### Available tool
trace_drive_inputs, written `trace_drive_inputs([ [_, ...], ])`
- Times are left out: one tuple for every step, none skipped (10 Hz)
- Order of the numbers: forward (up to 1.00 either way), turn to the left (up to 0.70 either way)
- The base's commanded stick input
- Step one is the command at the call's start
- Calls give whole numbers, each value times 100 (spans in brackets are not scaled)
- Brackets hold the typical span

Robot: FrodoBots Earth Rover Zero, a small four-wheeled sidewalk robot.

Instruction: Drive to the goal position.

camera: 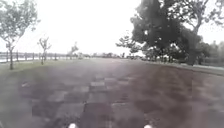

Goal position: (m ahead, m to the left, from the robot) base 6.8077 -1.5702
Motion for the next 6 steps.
trace_drive_inputs([
  [100, 0],
  [100, 0],
  [100, 0],
  [100, 0],
  [100, 0],
  [100, 0],
])
